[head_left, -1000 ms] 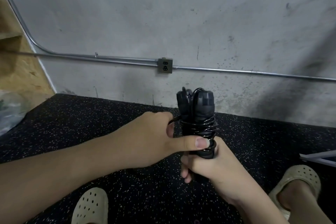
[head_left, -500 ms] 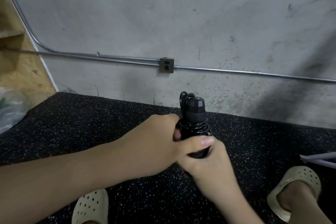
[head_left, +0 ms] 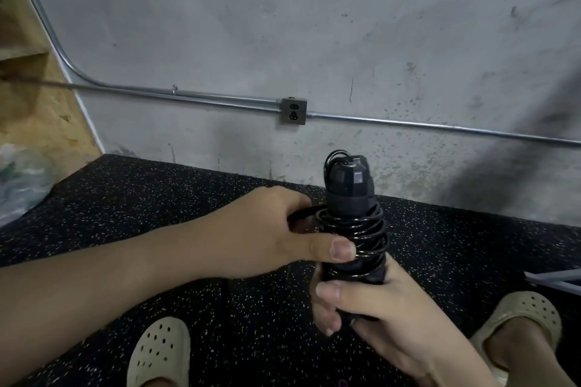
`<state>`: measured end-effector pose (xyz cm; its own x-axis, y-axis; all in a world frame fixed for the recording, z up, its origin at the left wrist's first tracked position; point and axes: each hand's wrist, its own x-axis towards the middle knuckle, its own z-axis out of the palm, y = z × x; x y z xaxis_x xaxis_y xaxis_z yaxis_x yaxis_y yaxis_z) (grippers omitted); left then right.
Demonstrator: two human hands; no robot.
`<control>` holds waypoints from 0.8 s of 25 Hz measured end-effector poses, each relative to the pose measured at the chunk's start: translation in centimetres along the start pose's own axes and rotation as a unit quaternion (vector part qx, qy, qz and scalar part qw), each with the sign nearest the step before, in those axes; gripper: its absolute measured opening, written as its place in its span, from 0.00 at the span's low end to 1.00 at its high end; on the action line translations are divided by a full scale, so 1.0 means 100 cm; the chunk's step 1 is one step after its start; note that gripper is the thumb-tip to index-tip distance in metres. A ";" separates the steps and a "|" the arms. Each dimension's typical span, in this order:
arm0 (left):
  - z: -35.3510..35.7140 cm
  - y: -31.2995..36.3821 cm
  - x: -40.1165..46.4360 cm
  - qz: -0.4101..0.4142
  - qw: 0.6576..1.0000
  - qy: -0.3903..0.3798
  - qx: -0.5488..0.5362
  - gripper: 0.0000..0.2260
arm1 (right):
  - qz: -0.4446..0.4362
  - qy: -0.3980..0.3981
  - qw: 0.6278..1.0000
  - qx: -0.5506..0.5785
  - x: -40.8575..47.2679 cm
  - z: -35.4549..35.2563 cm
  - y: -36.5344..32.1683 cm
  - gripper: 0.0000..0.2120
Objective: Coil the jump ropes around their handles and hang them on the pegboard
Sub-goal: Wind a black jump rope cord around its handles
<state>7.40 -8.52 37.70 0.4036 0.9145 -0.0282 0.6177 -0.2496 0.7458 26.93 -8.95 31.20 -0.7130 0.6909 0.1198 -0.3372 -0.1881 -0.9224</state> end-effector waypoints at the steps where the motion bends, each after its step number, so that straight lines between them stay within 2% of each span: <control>1: -0.003 -0.001 0.000 -0.025 0.999 0.019 0.039 0.46 | -0.011 0.015 1.000 -0.012 0.001 -0.001 0.000 0.15; 2: -0.004 -0.003 0.000 -0.042 0.996 0.039 0.071 0.46 | -0.021 0.028 0.999 -0.024 0.001 -0.002 -0.001 0.13; 4: -0.005 0.000 0.000 -0.047 0.991 0.079 0.097 0.39 | -0.037 0.044 0.997 -0.046 0.001 -0.007 -0.003 0.08; 8: -0.001 0.013 -0.001 0.002 0.982 0.152 0.114 0.32 | -0.060 0.096 0.988 -0.100 0.002 -0.016 -0.008 0.05; 10: 0.003 0.021 -0.004 0.014 0.980 0.157 0.123 0.26 | -0.063 0.149 0.979 -0.128 0.004 -0.016 -0.008 0.05; 12: 0.007 0.025 -0.005 0.016 0.983 0.139 0.121 0.20 | -0.065 0.204 0.961 -0.176 0.004 -0.014 -0.007 0.09; 14: 0.011 0.026 -0.005 0.008 0.985 0.129 0.115 0.20 | -0.078 0.265 0.931 -0.239 0.003 -0.008 -0.007 0.08; 17: 0.017 0.027 -0.002 -0.011 0.984 0.143 0.107 0.24 | -0.081 0.325 0.905 -0.263 0.006 0.007 0.003 0.18; 18: 0.018 0.027 -0.001 -0.016 0.983 0.150 0.104 0.24 | -0.071 0.334 0.901 -0.267 0.006 0.012 0.007 0.17; 20: 0.016 0.021 0.002 -0.015 0.983 0.153 0.104 0.21 | -0.069 0.318 0.899 -0.294 0.005 0.016 0.010 0.09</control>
<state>9.88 -9.44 38.21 0.1809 0.9676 0.1760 0.7637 -0.2510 0.5948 25.28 -9.92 30.94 -0.1309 0.9738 0.1858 0.1219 0.2018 -0.9718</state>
